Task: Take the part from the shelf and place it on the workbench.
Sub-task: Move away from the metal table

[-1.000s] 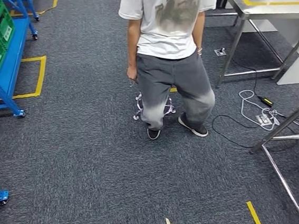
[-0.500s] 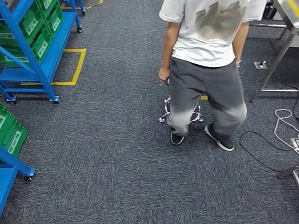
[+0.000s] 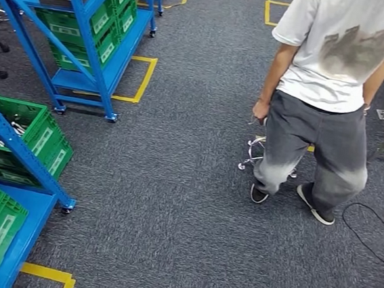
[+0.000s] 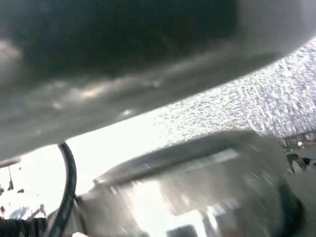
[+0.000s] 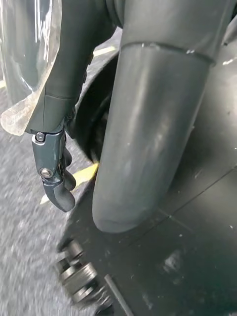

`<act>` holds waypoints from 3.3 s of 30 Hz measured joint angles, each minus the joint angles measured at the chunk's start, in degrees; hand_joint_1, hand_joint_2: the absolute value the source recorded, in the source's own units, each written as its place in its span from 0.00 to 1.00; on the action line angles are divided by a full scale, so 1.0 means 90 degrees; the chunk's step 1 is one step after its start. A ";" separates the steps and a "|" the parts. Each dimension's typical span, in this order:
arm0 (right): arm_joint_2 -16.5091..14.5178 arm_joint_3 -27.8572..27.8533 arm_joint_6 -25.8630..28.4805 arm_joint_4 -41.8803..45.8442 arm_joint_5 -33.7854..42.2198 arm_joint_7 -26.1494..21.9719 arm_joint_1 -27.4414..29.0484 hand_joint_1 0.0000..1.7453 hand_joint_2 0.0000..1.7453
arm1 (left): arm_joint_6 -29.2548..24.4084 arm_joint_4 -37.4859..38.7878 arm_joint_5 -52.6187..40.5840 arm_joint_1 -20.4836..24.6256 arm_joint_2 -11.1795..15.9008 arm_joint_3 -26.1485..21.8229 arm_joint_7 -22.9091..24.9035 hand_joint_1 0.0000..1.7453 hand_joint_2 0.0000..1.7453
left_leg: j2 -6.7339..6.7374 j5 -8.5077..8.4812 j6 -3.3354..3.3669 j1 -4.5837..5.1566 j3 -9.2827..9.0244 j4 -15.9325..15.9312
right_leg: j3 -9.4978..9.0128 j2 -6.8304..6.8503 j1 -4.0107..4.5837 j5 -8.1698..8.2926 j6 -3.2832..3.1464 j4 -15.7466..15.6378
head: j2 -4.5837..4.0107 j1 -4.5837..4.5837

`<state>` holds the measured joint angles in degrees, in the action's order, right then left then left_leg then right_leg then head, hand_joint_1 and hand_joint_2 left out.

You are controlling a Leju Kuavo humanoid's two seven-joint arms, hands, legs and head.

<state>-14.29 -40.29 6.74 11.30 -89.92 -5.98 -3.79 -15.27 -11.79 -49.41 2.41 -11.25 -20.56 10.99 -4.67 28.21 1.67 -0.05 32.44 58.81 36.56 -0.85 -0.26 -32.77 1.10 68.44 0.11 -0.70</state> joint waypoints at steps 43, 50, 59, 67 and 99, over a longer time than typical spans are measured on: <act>-0.0040 0.0213 -0.1101 -0.0022 0.0160 0.0495 -0.0021 0.00 0.00 | 0.0741 0.0001 -0.0760 0.0074 0.0012 0.0013 0.0928 0.00 0.00 | 0.0453 0.0687 -0.0345 -0.0039 0.0907 0.1717 | -0.0701 0.0253 -0.0049 0.0239 -0.0163 -0.1149 | 0.0000 -0.0069; -0.0035 0.0213 -0.1221 -0.0022 0.0134 0.0579 -0.0047 0.00 0.00 | 0.0672 0.0001 -0.0766 0.0081 0.0035 0.0030 0.1001 0.00 0.00 | 0.1143 -0.0016 -0.0067 0.0147 0.0041 0.0034 | -0.0776 0.0781 0.0057 0.0149 -0.0104 -0.1142 | 0.0000 -0.0063; -0.0035 0.0222 -0.1271 -0.0015 0.0047 0.0991 -0.0192 0.00 0.00 | 0.0747 0.0001 -0.0721 0.0093 0.0070 -0.0071 0.1139 0.00 0.00 | 0.0413 -0.0150 0.0066 0.0018 -0.0011 -0.0132 | -0.0044 0.0142 -0.0014 -0.0592 0.0131 0.0550 | 0.0000 0.0022; -0.0041 0.0281 -0.1452 -0.0024 0.0242 0.1266 -0.0157 0.00 0.00 | 0.1046 0.0001 -0.0611 0.0100 0.0068 -0.0239 0.1335 0.00 1.00 | -0.0250 -0.0185 -0.0226 -0.0063 0.0167 0.0018 | -0.0772 -0.0394 -0.0119 0.0155 0.0059 -0.1088 | 0.0000 0.0027; 0.0092 -0.0358 -0.0772 0.0010 0.1130 0.2163 -0.0133 0.00 0.25 | 0.0186 -0.0006 -0.0919 0.0073 0.0109 -0.0599 0.0671 0.00 1.00 | 0.0117 -0.0036 -0.0209 -0.0001 0.0112 0.0103 | -0.0582 -0.0017 -0.0077 0.0273 -0.0044 -0.1023 | 0.0000 -0.0001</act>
<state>-13.46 -43.51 -0.21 11.39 -79.75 13.49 -4.99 -13.60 -11.85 -57.67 3.07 -10.27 -25.95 17.03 -3.61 27.89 -0.21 -0.05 33.45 59.73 31.32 -1.01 -0.96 -30.32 0.70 59.24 0.11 -0.71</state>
